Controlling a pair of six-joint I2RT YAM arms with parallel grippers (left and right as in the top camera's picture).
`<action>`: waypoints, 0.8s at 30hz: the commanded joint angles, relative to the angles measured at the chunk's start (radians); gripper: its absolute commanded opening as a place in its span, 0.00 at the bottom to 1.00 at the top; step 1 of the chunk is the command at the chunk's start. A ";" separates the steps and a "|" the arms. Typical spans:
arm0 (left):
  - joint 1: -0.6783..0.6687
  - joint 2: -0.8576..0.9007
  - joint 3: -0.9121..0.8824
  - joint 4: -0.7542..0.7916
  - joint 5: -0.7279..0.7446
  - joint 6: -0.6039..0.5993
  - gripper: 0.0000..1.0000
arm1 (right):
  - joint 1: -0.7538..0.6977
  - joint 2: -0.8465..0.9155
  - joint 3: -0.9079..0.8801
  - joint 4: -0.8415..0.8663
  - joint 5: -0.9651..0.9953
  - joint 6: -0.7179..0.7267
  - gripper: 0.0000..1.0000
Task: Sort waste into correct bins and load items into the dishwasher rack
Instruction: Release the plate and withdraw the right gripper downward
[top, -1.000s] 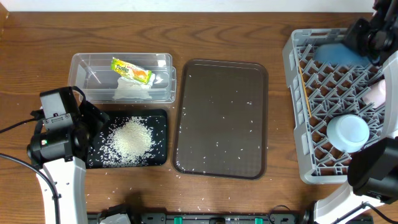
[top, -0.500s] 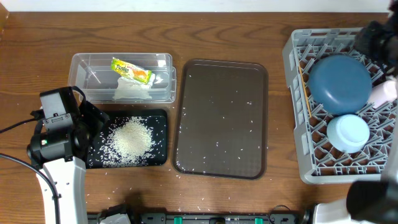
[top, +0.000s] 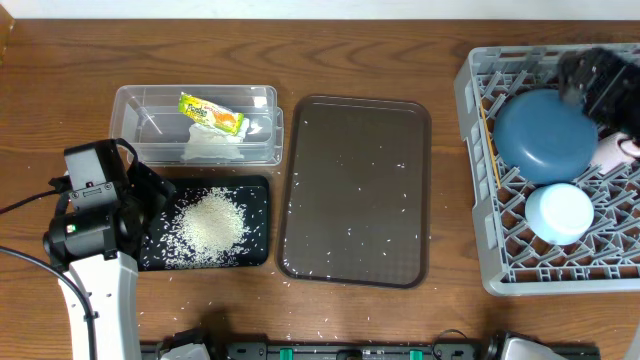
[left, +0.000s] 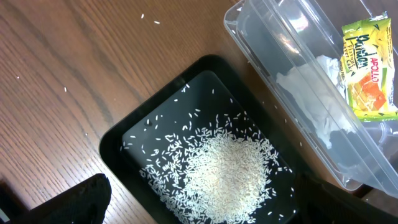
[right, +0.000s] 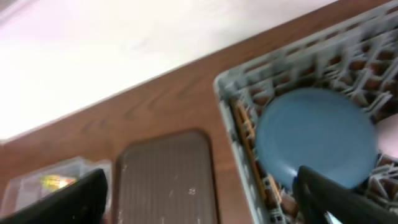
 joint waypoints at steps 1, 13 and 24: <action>0.003 0.002 0.007 -0.006 -0.016 0.002 0.96 | 0.005 -0.034 0.006 -0.064 -0.067 0.012 0.77; 0.003 0.002 0.007 -0.006 -0.016 0.002 0.97 | 0.006 -0.275 -0.089 -0.307 0.042 0.005 0.77; 0.003 0.002 0.007 -0.006 -0.016 0.002 0.96 | 0.006 -0.595 -0.436 -0.269 0.042 -0.010 0.99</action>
